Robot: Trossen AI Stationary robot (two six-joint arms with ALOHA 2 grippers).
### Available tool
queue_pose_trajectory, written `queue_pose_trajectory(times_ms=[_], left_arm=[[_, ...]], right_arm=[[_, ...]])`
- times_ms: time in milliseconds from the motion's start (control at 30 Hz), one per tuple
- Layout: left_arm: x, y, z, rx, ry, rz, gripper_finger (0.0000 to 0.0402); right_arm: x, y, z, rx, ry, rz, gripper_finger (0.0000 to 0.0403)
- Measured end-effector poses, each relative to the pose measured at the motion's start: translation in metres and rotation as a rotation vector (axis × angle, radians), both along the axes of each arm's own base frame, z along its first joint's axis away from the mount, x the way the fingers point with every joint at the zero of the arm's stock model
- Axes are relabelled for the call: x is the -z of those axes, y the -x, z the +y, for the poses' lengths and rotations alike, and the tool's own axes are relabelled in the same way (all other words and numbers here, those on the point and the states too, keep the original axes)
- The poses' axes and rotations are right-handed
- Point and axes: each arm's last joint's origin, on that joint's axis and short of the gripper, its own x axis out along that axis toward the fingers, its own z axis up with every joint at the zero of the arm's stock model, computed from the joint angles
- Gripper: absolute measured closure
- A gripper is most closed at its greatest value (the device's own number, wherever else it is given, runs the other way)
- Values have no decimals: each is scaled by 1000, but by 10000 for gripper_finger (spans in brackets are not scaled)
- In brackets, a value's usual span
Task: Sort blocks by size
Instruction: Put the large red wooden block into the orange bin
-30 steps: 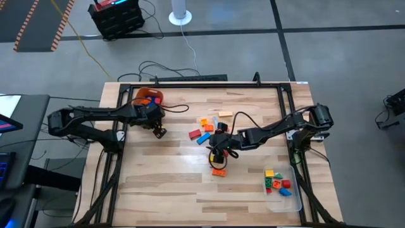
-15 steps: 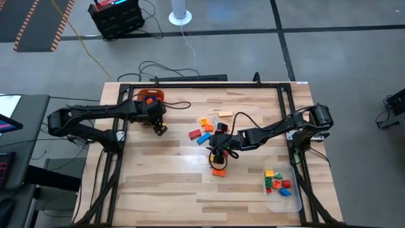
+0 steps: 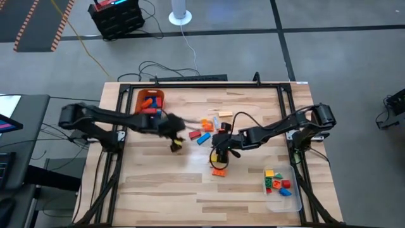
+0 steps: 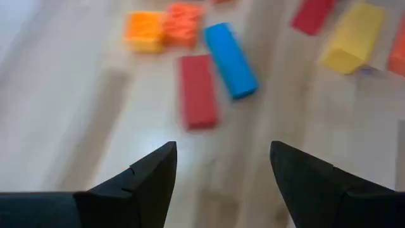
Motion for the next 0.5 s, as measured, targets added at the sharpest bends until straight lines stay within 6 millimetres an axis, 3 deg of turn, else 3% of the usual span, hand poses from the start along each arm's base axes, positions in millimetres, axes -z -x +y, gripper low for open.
queue_pose_trajectory(times_ms=[200,333,500], left_arm=[[29,-32,-18,87,-64,-8,153],[38,-45,-14,29,-181,36,153],[49,-57,-7,9,-197,34,153]], right_arm=[[-13,22,-12,117,-46,59,180],[-11,30,-14,135,-32,54,180],[-9,35,-15,147,-40,36,180]])
